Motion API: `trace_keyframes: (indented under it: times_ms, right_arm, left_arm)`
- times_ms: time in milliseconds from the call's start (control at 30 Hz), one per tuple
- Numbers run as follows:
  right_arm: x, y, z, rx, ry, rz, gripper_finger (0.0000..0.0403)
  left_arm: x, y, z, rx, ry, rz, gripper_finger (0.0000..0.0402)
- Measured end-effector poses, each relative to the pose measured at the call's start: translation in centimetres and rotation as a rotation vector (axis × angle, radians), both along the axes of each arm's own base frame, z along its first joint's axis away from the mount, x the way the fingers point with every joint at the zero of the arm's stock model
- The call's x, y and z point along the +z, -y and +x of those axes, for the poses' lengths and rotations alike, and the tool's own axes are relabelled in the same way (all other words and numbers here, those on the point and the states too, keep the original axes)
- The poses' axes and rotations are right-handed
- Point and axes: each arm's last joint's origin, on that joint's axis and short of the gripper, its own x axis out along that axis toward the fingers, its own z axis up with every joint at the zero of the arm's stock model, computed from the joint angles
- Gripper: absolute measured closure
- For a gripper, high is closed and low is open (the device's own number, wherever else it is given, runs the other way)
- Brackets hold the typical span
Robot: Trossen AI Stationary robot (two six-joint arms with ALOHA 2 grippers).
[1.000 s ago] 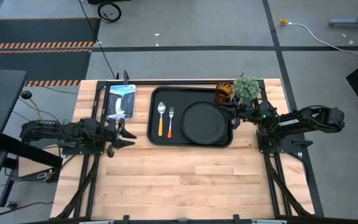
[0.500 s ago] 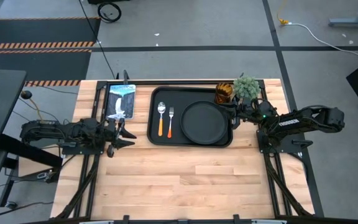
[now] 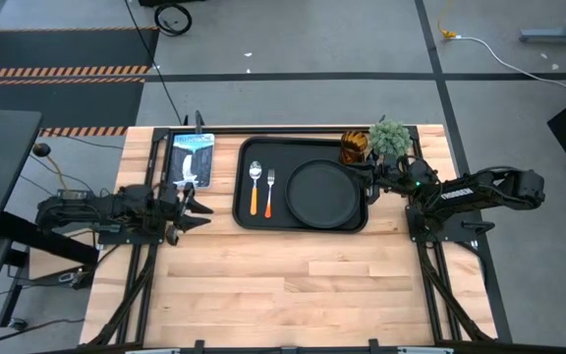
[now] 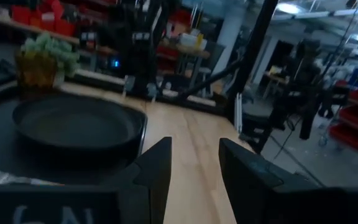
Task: Pick and place plate/cup/fork/spoon on tray
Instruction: Return to Home Position
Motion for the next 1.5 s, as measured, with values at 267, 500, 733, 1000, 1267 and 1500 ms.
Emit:
trace_keyframes:
  times_ms: [267, 500, 733, 1000, 1267, 1500]
  right_arm:
    - [0.0, 0.0, 0.0, 0.0, 0.0, 0.0, 0.0344]
    - [0.0, 0.0, 0.0, 0.0, 0.0, 0.0, 0.0344]
    - [0.0, 0.0, 0.0, 0.0, 0.0, 0.0, 0.0344]
    - [0.0, 0.0, 0.0, -0.001, 0.0, 0.0, 0.0344]
    - [0.0, 0.0, 0.0, 0.0, 0.0, 0.0, 0.0344]
    - [0.0, 0.0, 0.0, 0.0, 0.0, 0.0, 0.0344]
  left_arm:
    - [0.52, -0.05, -0.42, 0.004, 0.065, 0.0, 0.026]
    - [0.48, -0.07, -0.41, 0.007, 0.06, 0.0, 0.026]
    - [0.48, -0.07, -0.41, 0.007, 0.06, 0.0, 0.026]
    - [0.39, -0.07, -0.32, 0.007, 0.048, 0.0, 0.026]
    - [0.39, -0.07, -0.32, 0.007, 0.049, 0.0, 0.026]
    - [0.39, -0.07, -0.32, 0.007, 0.049, 0.0, 0.026]
